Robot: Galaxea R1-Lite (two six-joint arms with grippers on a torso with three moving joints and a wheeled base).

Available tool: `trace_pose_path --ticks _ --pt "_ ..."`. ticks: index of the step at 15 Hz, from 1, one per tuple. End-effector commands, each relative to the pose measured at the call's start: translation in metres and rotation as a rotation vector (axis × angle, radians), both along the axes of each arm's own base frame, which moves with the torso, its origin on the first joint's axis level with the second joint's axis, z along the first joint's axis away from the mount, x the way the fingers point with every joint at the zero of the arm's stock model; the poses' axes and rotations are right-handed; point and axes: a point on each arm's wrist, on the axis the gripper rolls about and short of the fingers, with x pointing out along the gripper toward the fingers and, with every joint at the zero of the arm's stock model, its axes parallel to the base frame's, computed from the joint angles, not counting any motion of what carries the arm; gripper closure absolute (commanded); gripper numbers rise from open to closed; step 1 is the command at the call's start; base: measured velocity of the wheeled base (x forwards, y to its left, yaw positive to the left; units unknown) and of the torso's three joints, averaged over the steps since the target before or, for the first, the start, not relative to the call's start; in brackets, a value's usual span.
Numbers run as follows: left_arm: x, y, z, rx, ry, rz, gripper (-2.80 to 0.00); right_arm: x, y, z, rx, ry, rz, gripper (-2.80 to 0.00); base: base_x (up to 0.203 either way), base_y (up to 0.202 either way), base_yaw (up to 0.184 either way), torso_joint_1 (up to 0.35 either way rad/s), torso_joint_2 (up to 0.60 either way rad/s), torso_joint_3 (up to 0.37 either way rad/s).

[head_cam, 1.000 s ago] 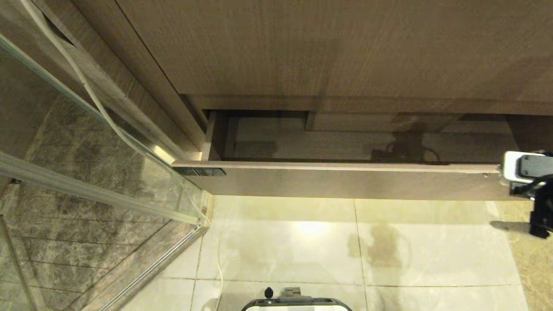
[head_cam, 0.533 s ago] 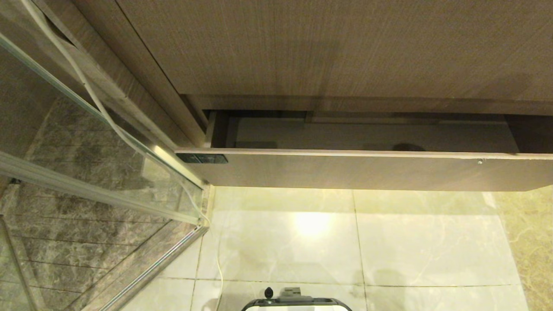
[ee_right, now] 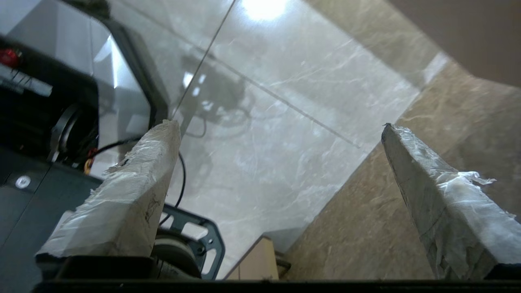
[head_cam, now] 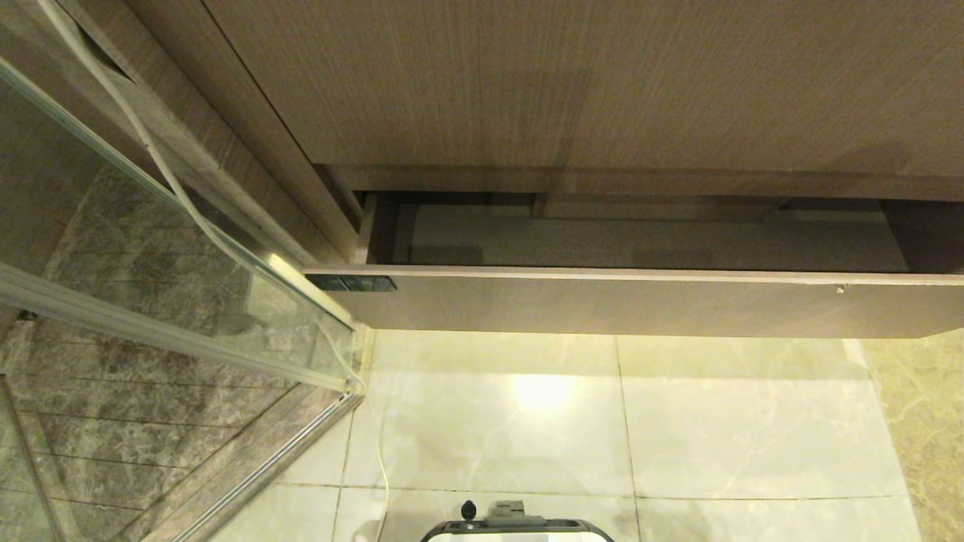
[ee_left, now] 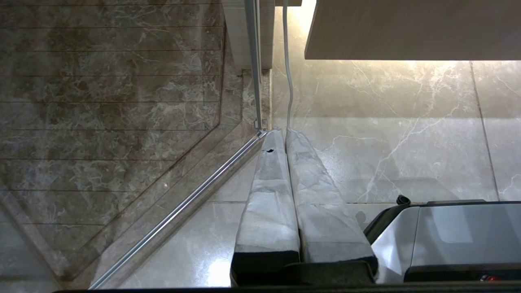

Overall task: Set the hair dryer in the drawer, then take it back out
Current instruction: Pull open the drawer

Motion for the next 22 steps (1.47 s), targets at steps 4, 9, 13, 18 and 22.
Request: trace_pose_path --ticks 4,9,13,18,22 --pt "0.0 0.0 0.0 0.0 0.001 0.0 0.0 0.0 0.0 -0.002 -0.003 -0.046 -0.014 -2.8 0.0 0.0 0.0 0.0 0.0 0.0" --pt "0.0 0.0 0.0 0.0 0.001 0.0 0.0 -0.006 0.001 -0.015 0.128 -0.157 -0.108 0.0 0.0 0.0 0.0 0.0 0.0 0.0" --pt "0.0 0.0 0.0 0.0 0.001 0.0 0.0 -0.004 -0.001 -0.022 0.09 -0.149 -0.176 0.0 0.0 0.0 0.0 0.0 0.0 0.0" --pt "0.0 0.0 0.0 0.0 0.001 0.0 0.0 -0.006 -0.001 -0.034 0.132 -0.22 -0.176 0.0 0.0 0.0 0.0 0.0 0.0 0.0" --pt "0.0 0.0 0.0 0.0 0.001 0.0 0.0 -0.021 0.001 -0.061 0.369 -0.355 -0.16 0.0 0.0 0.0 0.0 0.0 0.0 0.0"
